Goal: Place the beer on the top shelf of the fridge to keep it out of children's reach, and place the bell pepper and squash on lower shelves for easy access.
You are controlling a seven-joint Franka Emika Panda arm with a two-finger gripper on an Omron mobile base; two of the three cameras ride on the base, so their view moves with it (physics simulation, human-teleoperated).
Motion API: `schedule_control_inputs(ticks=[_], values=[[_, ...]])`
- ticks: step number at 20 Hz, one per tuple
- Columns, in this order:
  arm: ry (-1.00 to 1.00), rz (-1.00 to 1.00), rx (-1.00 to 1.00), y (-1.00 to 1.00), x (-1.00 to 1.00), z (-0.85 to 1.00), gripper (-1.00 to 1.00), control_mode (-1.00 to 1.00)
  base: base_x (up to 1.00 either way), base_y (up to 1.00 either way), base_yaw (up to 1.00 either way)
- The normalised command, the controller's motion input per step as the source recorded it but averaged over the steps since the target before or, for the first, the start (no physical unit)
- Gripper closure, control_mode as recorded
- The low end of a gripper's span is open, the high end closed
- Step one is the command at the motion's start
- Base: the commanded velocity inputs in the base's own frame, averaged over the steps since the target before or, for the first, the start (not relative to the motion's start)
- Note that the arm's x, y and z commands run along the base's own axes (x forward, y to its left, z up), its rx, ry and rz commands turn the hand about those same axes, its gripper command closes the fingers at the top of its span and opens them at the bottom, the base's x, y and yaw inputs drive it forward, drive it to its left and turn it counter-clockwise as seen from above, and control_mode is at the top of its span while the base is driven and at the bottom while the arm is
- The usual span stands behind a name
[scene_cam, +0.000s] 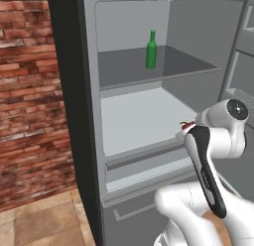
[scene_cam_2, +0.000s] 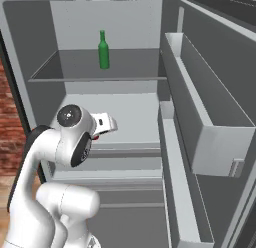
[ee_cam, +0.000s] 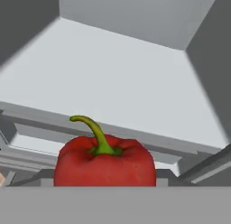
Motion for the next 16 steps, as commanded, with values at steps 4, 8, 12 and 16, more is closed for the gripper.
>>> schedule_control_inputs(ticks=[4, 8, 12, 16], values=[[0.0, 0.02, 0.02, 0.0, 0.77, -0.22, 1.0, -1.0, 0.0, 0.0, 0.0], [0.0, 0.01, 0.0, 0.02, 0.77, -0.23, 1.0, -1.0, 0.0, 0.0, 0.0], [0.0, 0.02, 0.0, 0.0, 0.74, -0.36, 1.0, -1.0, 0.0, 0.0, 0.0], [0.0, 0.02, 0.0, 0.0, 0.71, -0.41, 1.0, -1.0, 0.0, 0.0, 0.0]])
